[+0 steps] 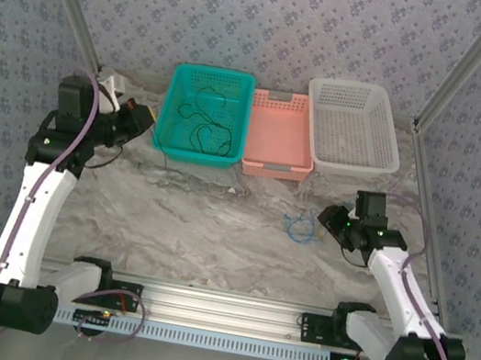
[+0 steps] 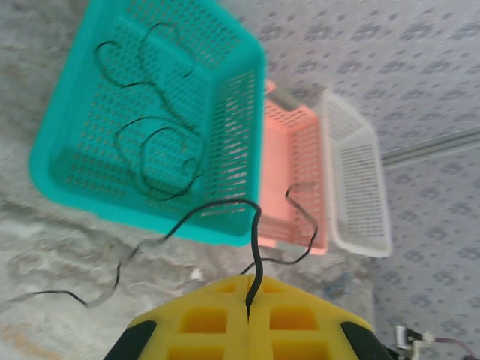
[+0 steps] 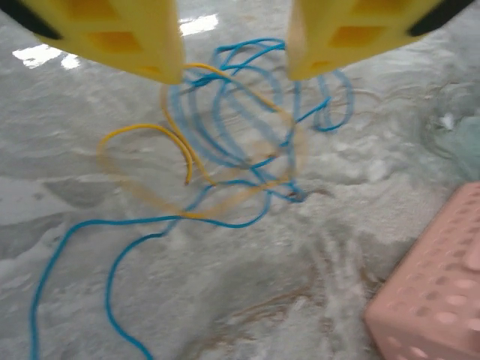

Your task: Untangle the cables

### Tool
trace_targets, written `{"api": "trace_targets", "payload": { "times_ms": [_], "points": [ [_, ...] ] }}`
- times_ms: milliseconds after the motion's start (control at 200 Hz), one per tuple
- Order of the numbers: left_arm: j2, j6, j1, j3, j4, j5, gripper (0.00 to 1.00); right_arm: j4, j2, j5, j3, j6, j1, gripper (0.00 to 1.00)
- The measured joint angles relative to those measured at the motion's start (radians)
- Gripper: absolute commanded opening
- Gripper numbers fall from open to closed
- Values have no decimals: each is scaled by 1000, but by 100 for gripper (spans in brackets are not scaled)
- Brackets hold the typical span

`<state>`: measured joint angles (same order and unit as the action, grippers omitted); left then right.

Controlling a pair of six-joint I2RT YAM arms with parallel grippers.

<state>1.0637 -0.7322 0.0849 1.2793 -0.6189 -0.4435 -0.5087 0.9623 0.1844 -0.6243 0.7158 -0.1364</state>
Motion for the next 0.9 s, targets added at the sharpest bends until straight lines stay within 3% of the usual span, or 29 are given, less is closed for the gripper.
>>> {"api": "trace_targets", "payload": {
  "times_ms": [310, 505, 690, 899],
  "points": [
    [54, -108, 172, 16, 80, -37, 0, -46, -156, -97, -49, 90, -214, 69],
    [43, -163, 321, -150, 200, 12, 0, -34, -193, -147, -48, 167, -384, 71],
    [45, -221, 474, -326, 280, 93, 0, 75, -148, -198, -42, 256, -573, 70],
    [44, -285, 591, -435, 370, 179, 0, 366, -2, -234, 57, 420, -754, 62]
  ]
}}
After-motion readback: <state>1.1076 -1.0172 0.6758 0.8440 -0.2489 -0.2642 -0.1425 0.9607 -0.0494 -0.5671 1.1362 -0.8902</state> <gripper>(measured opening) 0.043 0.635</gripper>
